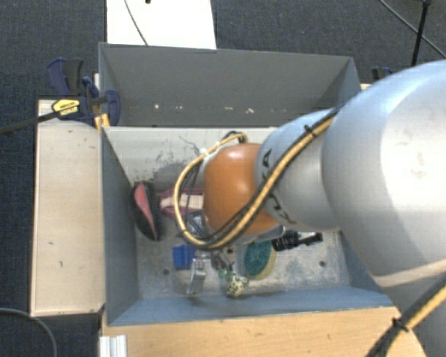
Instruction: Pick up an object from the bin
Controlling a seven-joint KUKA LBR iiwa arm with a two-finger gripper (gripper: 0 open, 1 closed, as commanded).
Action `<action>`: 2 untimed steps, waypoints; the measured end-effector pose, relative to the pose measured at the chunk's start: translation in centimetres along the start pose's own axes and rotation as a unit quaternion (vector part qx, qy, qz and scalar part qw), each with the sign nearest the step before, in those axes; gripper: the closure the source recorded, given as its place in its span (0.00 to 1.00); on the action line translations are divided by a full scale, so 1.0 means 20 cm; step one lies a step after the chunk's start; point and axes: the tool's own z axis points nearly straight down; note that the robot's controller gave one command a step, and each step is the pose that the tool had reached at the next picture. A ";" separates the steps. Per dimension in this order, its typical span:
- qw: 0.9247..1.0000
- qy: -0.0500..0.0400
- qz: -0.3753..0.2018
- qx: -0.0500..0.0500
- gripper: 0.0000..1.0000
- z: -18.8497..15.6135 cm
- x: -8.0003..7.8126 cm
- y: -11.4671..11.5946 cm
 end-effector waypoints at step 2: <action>0.997 -0.005 0.081 -0.002 0.00 -0.17 -0.04 0.01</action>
Offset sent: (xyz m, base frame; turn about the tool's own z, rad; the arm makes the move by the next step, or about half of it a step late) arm -0.0032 0.0062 0.0343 0.0517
